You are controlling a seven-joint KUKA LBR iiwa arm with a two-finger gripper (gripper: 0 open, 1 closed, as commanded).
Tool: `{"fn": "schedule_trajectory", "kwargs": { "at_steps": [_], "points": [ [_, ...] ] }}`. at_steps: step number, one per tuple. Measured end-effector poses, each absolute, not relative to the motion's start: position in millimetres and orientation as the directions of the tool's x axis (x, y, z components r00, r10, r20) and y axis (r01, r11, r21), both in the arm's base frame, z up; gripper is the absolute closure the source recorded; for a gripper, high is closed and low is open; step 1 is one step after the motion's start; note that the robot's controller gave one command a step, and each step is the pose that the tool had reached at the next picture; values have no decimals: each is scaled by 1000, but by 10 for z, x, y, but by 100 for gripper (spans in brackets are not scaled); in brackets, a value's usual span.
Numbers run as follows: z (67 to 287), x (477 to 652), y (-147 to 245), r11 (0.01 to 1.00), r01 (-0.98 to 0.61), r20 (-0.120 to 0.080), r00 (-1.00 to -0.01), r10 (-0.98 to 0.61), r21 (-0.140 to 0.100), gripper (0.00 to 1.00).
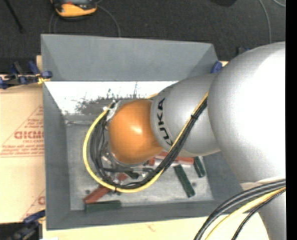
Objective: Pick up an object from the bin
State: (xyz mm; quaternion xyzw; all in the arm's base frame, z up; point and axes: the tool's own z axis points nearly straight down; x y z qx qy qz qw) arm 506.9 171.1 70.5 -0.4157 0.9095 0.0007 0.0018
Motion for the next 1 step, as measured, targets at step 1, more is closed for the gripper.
{"fn": "schedule_trajectory", "kwargs": {
  "at_steps": [1],
  "points": [
    [705, 5070, 1710, 655, -755, -4, -655, -755, 0, 100]
  ]
}}
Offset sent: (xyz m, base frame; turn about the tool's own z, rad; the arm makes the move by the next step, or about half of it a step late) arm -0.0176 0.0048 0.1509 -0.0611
